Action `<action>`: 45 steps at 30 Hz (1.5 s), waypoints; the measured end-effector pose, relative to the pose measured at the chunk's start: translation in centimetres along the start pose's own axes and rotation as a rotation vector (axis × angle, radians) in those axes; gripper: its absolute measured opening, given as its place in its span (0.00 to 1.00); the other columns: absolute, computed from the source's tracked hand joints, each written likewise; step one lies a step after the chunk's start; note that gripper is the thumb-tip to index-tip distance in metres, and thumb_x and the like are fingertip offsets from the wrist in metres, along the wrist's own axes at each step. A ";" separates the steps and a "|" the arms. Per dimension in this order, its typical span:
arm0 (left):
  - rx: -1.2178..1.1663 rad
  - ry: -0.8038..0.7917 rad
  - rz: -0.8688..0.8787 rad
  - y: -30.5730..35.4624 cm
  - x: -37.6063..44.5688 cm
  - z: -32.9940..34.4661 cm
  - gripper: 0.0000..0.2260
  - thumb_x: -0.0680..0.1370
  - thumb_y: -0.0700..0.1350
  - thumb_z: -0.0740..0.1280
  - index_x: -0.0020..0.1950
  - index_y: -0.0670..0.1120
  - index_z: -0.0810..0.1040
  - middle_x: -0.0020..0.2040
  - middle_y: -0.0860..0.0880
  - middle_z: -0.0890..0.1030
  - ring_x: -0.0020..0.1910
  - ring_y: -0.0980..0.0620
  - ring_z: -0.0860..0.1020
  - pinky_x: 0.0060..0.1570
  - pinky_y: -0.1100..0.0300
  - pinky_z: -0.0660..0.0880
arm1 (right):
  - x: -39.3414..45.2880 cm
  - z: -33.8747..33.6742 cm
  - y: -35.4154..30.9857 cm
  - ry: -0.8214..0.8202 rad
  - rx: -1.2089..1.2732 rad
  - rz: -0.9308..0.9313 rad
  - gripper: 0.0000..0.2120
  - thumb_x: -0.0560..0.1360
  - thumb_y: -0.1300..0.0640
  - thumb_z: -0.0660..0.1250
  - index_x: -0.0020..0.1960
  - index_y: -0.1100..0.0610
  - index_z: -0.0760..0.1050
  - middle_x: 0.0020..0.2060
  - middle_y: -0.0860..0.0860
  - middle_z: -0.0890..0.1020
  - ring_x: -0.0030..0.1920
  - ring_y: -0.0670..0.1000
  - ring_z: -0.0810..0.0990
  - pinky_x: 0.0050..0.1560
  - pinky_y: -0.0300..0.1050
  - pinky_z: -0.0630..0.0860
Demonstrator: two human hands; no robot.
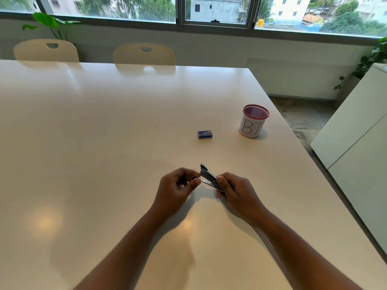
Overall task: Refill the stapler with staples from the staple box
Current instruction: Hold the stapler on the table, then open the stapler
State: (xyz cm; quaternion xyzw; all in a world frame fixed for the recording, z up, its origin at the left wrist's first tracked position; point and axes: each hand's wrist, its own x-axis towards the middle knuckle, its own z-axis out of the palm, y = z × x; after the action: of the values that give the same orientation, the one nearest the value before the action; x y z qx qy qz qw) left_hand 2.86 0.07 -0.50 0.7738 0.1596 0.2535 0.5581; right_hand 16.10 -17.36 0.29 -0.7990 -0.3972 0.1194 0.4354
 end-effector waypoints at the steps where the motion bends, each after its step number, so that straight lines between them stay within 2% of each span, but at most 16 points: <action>1: -0.004 -0.008 0.003 0.0 0.0 0.0 0.05 0.78 0.41 0.76 0.51 0.49 0.86 0.44 0.50 0.87 0.44 0.45 0.84 0.48 0.47 0.82 | 0.0 0.0 0.0 -0.004 -0.013 -0.002 0.16 0.85 0.52 0.61 0.42 0.55 0.81 0.29 0.45 0.80 0.30 0.52 0.76 0.38 0.55 0.75; 4: -0.021 -0.032 0.006 0.0 -0.1 -0.1 0.03 0.79 0.43 0.75 0.50 0.50 0.85 0.44 0.49 0.87 0.42 0.43 0.84 0.46 0.47 0.81 | -0.1 0.1 -0.2 -0.008 -0.033 -0.010 0.13 0.85 0.52 0.63 0.48 0.56 0.82 0.35 0.46 0.84 0.34 0.52 0.79 0.40 0.54 0.76; 6: -0.016 -0.032 -0.001 0.0 0.0 0.1 0.02 0.78 0.45 0.75 0.49 0.50 0.84 0.42 0.49 0.85 0.38 0.48 0.81 0.41 0.51 0.78 | -0.2 0.2 -0.2 -0.007 -0.069 -0.035 0.12 0.85 0.53 0.63 0.50 0.56 0.82 0.39 0.50 0.85 0.38 0.54 0.80 0.42 0.54 0.76; 8: -0.019 -0.037 -0.025 0.0 0.1 0.2 0.03 0.78 0.47 0.75 0.49 0.49 0.84 0.39 0.48 0.84 0.36 0.53 0.78 0.40 0.55 0.75 | -0.3 0.3 -0.2 0.008 -0.089 -0.053 0.11 0.85 0.54 0.63 0.50 0.56 0.82 0.40 0.51 0.84 0.40 0.56 0.80 0.43 0.54 0.76; 10: -0.064 -0.066 -0.056 0.2 0.1 0.2 0.03 0.78 0.45 0.76 0.50 0.48 0.83 0.39 0.47 0.85 0.36 0.49 0.80 0.40 0.57 0.76 | -0.4 0.3 -0.2 0.026 -0.092 -0.070 0.10 0.85 0.54 0.63 0.50 0.55 0.81 0.39 0.49 0.83 0.39 0.54 0.79 0.42 0.54 0.76; 12: -0.114 -0.077 -0.077 0.4 0.1 0.2 0.04 0.78 0.44 0.76 0.50 0.47 0.82 0.42 0.45 0.87 0.41 0.47 0.87 0.44 0.57 0.82 | -0.4 0.4 -0.1 0.027 -0.098 -0.080 0.10 0.85 0.54 0.63 0.50 0.55 0.81 0.39 0.48 0.82 0.38 0.53 0.79 0.40 0.53 0.75; 17: -0.149 -0.044 -0.106 0.4 0.0 0.5 0.08 0.77 0.41 0.76 0.53 0.47 0.81 0.45 0.44 0.89 0.46 0.46 0.89 0.50 0.49 0.86 | -0.4 0.6 -0.1 0.021 -0.138 -0.088 0.09 0.84 0.53 0.64 0.51 0.55 0.81 0.40 0.46 0.82 0.37 0.52 0.78 0.40 0.52 0.75; 22: -0.183 -0.051 -0.093 0.2 -0.2 0.0 0.19 0.75 0.40 0.78 0.64 0.48 0.80 0.48 0.45 0.89 0.48 0.47 0.88 0.50 0.54 0.85 | -0.5 0.4 -0.6 0.016 -0.150 -0.132 0.17 0.83 0.46 0.59 0.51 0.56 0.82 0.42 0.47 0.83 0.38 0.52 0.79 0.40 0.53 0.76; 26: -0.158 -0.036 -0.057 0.0 -0.2 0.4 0.09 0.77 0.36 0.76 0.55 0.46 0.86 0.49 0.48 0.89 0.49 0.49 0.88 0.53 0.54 0.84 | -0.4 0.4 -0.4 0.018 -0.145 -0.138 0.16 0.82 0.47 0.60 0.52 0.56 0.82 0.43 0.47 0.82 0.39 0.53 0.79 0.41 0.57 0.77; 28: -0.162 -0.010 -0.068 -0.1 -0.3 0.4 0.09 0.76 0.35 0.77 0.52 0.47 0.87 0.48 0.49 0.90 0.48 0.49 0.88 0.52 0.56 0.83 | -0.3 0.4 -0.4 0.008 -0.140 -0.138 0.12 0.82 0.48 0.63 0.53 0.54 0.81 0.44 0.45 0.82 0.40 0.51 0.80 0.43 0.57 0.78; 30: -0.169 -0.001 -0.062 -0.2 -0.3 0.3 0.09 0.75 0.36 0.77 0.50 0.49 0.87 0.47 0.49 0.90 0.48 0.49 0.88 0.52 0.57 0.83 | -0.2 0.5 -0.7 0.015 -0.127 -0.135 0.14 0.81 0.45 0.64 0.59 0.52 0.79 0.48 0.45 0.83 0.45 0.50 0.81 0.46 0.54 0.80; 34: -0.182 -0.048 -0.022 0.0 -0.7 0.4 0.06 0.75 0.42 0.78 0.51 0.50 0.87 0.47 0.48 0.89 0.48 0.47 0.88 0.53 0.55 0.84 | 0.3 0.7 -2.0 0.011 -0.110 -0.190 0.23 0.79 0.36 0.64 0.69 0.47 0.75 0.53 0.44 0.82 0.52 0.43 0.81 0.50 0.40 0.79; 37: -0.228 -0.052 -0.012 0.1 -0.8 0.4 0.07 0.75 0.44 0.78 0.52 0.49 0.87 0.48 0.47 0.89 0.49 0.46 0.88 0.53 0.53 0.84 | 0.7 1.2 -2.8 0.005 -0.126 -0.273 0.19 0.79 0.42 0.70 0.66 0.49 0.79 0.53 0.45 0.83 0.49 0.43 0.81 0.47 0.32 0.78; 40: -0.222 -0.045 -0.016 -0.1 -0.9 0.4 0.08 0.76 0.41 0.77 0.55 0.46 0.87 0.49 0.46 0.89 0.50 0.45 0.88 0.54 0.47 0.84 | 1.0 1.5 -3.1 0.036 -0.107 -0.314 0.13 0.77 0.49 0.74 0.60 0.53 0.82 0.49 0.46 0.83 0.46 0.44 0.81 0.45 0.31 0.76; 43: -0.258 -0.035 -0.022 0.1 -1.1 0.6 0.08 0.77 0.39 0.76 0.56 0.46 0.87 0.49 0.46 0.89 0.50 0.46 0.88 0.51 0.54 0.83 | 1.2 1.3 -3.0 0.054 -0.033 -0.288 0.12 0.74 0.50 0.77 0.56 0.52 0.83 0.47 0.45 0.83 0.45 0.45 0.82 0.44 0.34 0.78; 45: -0.194 -0.014 0.019 0.5 -1.1 0.7 0.12 0.77 0.38 0.76 0.59 0.48 0.87 0.51 0.51 0.89 0.53 0.50 0.88 0.52 0.60 0.82 | 1.4 1.0 -3.0 0.061 0.026 -0.240 0.13 0.72 0.51 0.80 0.54 0.52 0.85 0.46 0.45 0.83 0.45 0.48 0.83 0.43 0.41 0.82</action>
State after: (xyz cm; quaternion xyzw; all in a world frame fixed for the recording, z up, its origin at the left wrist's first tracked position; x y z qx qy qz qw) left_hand 2.30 -1.23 -0.41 0.7193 0.1228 0.2675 0.6293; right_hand 14.84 -14.81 2.31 -0.7433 -0.4747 0.0472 0.4690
